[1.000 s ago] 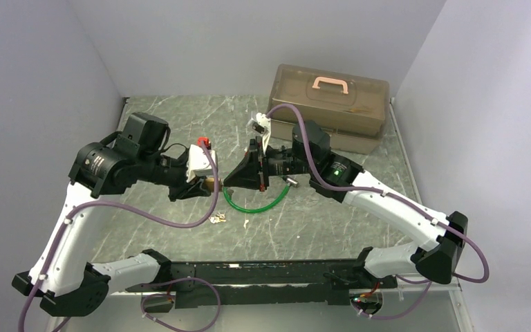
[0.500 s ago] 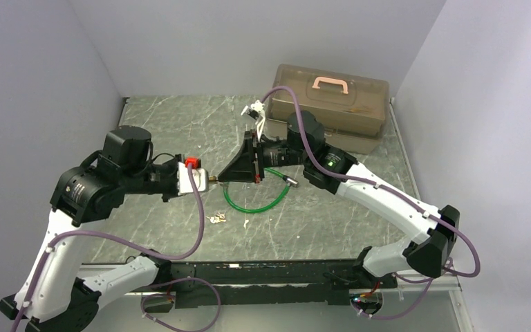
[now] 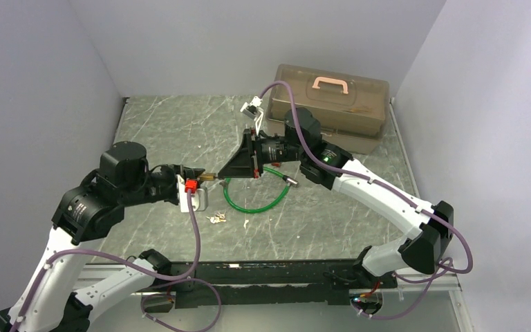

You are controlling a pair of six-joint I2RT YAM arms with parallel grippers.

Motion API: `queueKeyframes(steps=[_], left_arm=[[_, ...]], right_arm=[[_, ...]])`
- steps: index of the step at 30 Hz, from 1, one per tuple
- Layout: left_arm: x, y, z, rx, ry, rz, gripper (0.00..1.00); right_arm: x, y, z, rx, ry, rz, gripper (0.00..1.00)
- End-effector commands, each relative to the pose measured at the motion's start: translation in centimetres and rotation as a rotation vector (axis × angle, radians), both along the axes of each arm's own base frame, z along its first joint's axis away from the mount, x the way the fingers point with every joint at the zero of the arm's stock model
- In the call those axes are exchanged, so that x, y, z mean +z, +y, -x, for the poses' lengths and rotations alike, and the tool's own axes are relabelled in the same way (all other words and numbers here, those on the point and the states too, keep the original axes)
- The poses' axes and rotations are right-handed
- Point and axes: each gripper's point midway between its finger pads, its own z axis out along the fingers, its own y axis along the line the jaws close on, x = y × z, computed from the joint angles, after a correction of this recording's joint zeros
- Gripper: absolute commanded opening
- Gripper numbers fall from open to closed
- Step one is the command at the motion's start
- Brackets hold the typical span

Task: Unlock with the key

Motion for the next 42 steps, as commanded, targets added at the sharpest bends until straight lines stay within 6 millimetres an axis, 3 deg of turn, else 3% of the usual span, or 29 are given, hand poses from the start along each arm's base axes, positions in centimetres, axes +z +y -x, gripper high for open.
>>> queueKeyframes(steps=[1, 5, 8, 16, 20, 24, 33, 36, 39, 41, 42], left_arm=[[8.0, -0.6, -0.2, -0.024, -0.267, 0.170, 0.00], [6.6, -1.3, 0.7, -0.047, -0.114, 0.183, 0.00], [5.5, -2.0, 1.4, -0.059, 0.023, 0.200, 0.00], [3.4, -4.4, 4.5, -0.154, 0.435, 0.197, 0.00], [2.5, -5.3, 5.3, -0.195, 0.601, 0.171, 0.00], [2.7, -5.7, 5.4, -0.207, 0.634, 0.173, 0.00], [3.0, -5.8, 5.5, -0.220, 0.625, 0.188, 0.00], [3.0, -5.8, 5.7, -0.228, 0.628, 0.188, 0.00], [2.9, -5.8, 5.8, -0.228, 0.624, 0.190, 0.00], [2.9, -5.7, 5.7, -0.221, 0.617, 0.190, 0.03], [2.8, -5.7, 5.5, -0.212, 0.615, 0.189, 0.16]], right_arm=[[-1.4, -0.8, -1.4, -0.064, 0.005, 0.082, 0.01], [1.2, -2.1, -2.0, -0.104, -0.181, 0.062, 0.40], [3.1, -3.5, -2.1, -0.138, -0.345, 0.037, 0.52], [5.9, -5.3, -0.2, -0.145, -0.641, -0.094, 0.62], [5.8, -4.4, 0.9, -0.093, -0.708, -0.080, 0.64], [4.8, -2.8, 2.4, -0.024, -0.739, -0.052, 0.64], [3.6, -1.9, 2.8, 0.001, -0.728, -0.034, 0.55], [3.6, -1.8, 2.8, 0.005, -0.718, -0.042, 0.33], [3.4, -1.5, 2.9, 0.005, -0.679, -0.044, 0.01], [3.4, -1.4, 3.0, 0.009, -0.660, -0.046, 0.00], [3.3, -1.3, 3.0, 0.009, -0.651, -0.047, 0.00]])
